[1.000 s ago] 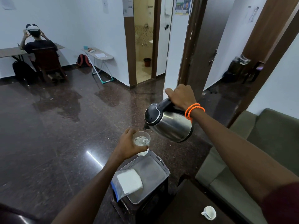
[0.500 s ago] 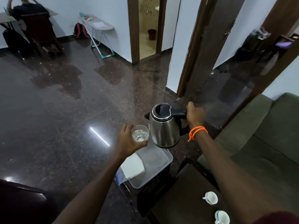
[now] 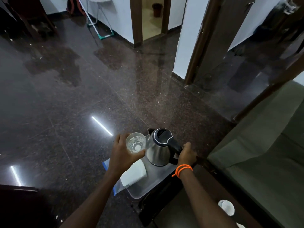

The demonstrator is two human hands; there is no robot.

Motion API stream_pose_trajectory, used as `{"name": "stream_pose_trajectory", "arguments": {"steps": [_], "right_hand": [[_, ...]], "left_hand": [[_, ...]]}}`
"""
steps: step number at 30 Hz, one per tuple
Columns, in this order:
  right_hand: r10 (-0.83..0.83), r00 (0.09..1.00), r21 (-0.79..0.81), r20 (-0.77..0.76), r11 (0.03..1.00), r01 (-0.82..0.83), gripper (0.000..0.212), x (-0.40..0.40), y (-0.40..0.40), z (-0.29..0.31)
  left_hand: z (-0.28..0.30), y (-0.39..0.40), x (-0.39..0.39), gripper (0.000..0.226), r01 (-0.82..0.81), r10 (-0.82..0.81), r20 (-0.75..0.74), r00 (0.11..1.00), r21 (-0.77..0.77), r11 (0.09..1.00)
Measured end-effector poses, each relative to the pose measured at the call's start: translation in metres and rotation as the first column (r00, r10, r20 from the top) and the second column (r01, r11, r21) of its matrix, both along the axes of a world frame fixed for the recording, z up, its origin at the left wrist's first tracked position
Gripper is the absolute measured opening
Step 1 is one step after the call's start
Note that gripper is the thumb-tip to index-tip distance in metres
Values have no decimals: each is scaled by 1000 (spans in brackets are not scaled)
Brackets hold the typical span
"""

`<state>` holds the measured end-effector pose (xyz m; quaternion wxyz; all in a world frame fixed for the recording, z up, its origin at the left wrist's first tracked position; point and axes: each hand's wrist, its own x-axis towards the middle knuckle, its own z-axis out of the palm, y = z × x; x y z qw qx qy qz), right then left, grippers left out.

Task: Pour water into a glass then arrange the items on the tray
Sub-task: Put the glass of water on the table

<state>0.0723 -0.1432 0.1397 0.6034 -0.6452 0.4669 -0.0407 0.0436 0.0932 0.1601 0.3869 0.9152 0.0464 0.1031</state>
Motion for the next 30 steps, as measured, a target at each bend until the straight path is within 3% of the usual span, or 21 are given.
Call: {"name": "stream_pose_trajectory", "arguments": {"steps": [6,13,17,20,22,26,30], "right_hand": [[46,997,38,-55,998,-44,55,6,7,-70],[-9,999,105,54,994,4,37,5,10,-105],[156,983,37,100,986,-161,30,3,-2,-106],[363,912,-159,193,928,-336,11,-4,-18,-86],[495,831,-272,256,861,-429,23,-13,-31,-66],[735,580,-267,351,672,-691,50,-44,-60,-30],[818,473,-304,328,565,-767,70,-74,-102,-3]], "left_hand": [[-38,-7,9,77,6,-6,30,1000,-4,1000],[-55,-16,6,77,34,-34,23,999,14,999],[-55,-25,-1,77,61,-61,-9,998,46,997],[-49,-36,-8,79,93,-92,-20,996,44,995],[-43,-45,-10,79,133,-133,-7,991,56,989],[-24,-69,-14,83,244,-245,-5,970,77,967],[-4,-109,-17,87,412,-413,4,911,64,909]]}}
